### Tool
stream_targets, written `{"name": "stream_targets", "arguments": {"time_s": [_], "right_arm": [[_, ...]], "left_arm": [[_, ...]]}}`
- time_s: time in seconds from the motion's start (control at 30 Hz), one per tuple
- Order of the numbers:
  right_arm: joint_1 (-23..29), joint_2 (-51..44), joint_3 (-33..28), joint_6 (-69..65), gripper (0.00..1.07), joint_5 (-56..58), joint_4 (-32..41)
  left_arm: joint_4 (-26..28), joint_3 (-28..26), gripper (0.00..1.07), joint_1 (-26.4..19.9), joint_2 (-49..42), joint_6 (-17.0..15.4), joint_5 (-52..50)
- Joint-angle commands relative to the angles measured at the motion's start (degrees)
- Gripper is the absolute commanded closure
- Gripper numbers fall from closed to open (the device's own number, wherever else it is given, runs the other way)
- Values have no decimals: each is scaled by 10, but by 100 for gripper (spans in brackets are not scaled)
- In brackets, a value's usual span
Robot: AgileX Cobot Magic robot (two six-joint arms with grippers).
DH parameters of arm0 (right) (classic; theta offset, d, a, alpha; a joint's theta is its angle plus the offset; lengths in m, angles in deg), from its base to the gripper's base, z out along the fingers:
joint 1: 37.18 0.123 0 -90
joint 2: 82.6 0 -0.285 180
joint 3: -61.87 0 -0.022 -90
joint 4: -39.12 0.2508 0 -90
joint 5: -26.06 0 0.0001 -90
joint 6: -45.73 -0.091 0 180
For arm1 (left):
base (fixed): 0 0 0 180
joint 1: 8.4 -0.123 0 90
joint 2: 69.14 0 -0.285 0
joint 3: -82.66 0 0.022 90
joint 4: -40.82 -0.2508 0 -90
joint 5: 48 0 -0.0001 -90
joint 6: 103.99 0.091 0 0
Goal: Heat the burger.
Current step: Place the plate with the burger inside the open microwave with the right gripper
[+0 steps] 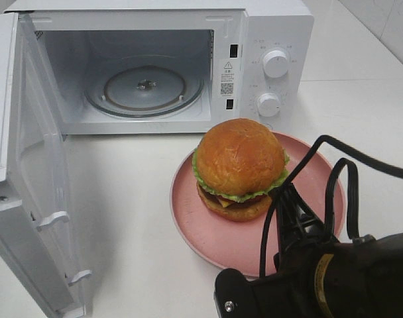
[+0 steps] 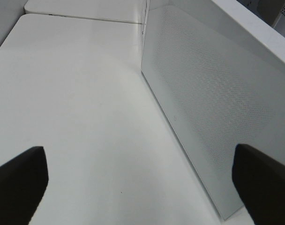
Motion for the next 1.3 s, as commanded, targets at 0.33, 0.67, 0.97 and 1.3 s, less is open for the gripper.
{"name": "stream_targets", "arguments": {"time_s": [0.33, 0.67, 0.97, 1.3], "right_arm": [[-61, -3, 1, 133, 106, -109, -37], [-129, -3, 1, 227, 106, -169, -29], [-179, -3, 21, 361, 106, -195, 49], [-245, -3, 41, 555, 106, -248, 199]], "left_arm": [[2, -1, 7, -2, -10, 0, 0], [2, -1, 7, -2, -10, 0, 0], [2, -1, 7, -2, -10, 0, 0], [2, -1, 7, -2, -10, 0, 0]]}}
